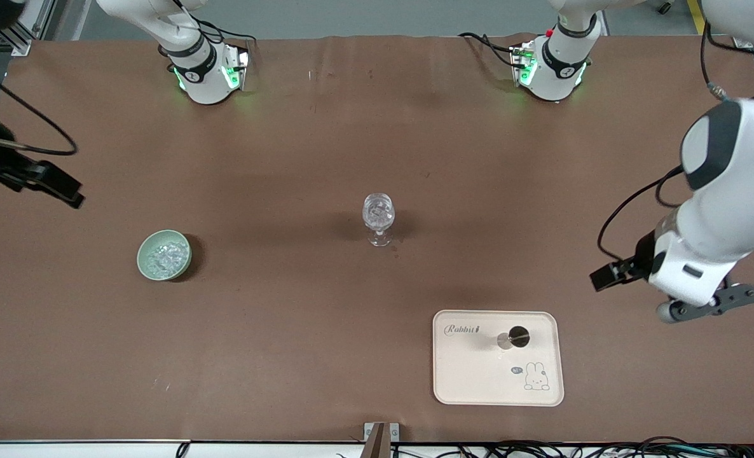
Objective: Pour wine and add ice with both arms
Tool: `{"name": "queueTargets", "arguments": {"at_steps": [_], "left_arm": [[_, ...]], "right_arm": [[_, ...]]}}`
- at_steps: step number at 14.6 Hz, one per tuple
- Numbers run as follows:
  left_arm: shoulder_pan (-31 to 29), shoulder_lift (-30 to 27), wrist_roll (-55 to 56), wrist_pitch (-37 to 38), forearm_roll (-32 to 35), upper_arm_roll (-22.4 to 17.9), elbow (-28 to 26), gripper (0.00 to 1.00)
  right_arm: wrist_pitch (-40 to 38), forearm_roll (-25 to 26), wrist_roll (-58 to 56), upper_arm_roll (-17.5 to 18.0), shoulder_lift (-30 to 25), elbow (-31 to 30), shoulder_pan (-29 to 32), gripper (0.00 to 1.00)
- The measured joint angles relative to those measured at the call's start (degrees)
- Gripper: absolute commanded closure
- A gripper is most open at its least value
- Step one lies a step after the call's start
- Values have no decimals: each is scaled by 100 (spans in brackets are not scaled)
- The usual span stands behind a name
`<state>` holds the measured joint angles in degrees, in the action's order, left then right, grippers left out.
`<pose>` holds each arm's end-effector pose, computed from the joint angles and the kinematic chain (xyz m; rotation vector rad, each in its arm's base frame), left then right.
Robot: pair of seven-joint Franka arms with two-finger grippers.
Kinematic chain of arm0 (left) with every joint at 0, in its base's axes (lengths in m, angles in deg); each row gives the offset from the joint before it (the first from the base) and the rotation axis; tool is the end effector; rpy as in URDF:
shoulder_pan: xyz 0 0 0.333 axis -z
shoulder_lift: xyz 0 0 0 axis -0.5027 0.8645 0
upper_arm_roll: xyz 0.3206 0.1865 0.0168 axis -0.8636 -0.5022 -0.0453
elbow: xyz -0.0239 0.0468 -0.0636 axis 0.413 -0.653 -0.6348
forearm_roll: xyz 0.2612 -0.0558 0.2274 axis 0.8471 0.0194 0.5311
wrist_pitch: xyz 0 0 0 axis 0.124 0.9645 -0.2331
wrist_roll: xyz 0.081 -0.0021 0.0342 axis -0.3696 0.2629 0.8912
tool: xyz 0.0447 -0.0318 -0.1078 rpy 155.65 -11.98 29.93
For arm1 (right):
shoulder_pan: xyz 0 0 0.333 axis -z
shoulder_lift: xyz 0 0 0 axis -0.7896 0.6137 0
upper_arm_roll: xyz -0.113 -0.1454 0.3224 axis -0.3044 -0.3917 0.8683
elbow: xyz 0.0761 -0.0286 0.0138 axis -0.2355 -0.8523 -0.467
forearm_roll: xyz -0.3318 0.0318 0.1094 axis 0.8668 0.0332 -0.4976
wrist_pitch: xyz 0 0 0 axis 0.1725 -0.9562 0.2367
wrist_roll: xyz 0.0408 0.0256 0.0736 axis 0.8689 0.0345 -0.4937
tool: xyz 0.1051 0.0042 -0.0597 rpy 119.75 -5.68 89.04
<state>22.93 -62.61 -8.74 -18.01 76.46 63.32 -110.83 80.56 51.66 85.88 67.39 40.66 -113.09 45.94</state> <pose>0.6591 -0.1038 0.5851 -3.1236 -0.2077 -0.1455 0.5613 0.0289 0.7092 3.0543 -0.4135 0.0635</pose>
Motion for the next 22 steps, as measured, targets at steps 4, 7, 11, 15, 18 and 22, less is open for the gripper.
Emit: {"name": "queueTargets", "arguments": {"at_steps": [4,7,11,15,18,22], "left_arm": [[32,-667,-863,390,-14,-26,-183,0],[695,-1427,-1103,441,-605,-835,-906,0],[1211,-2496,-1641,452,-1066,-1788,-2058,0],[1224,-3115,-1663,453,-1072,-1813,-2700,0],[1213,-3194,-1662,454,-1071,-1837,-2765,0],[1188,-3194,-1661,454,-1071,-1912,-2762,0]], "right_arm": [[-13,-71,-511,32,-361,-517,580,0],[122,-233,-756,43,-550,-855,796,0],[169,-318,-878,53,-636,-1024,857,0],[135,-319,-887,109,-638,-1076,856,0],[134,-319,-896,137,-638,-1086,854,0],[102,-319,-902,143,-638,-1087,855,0]]}}
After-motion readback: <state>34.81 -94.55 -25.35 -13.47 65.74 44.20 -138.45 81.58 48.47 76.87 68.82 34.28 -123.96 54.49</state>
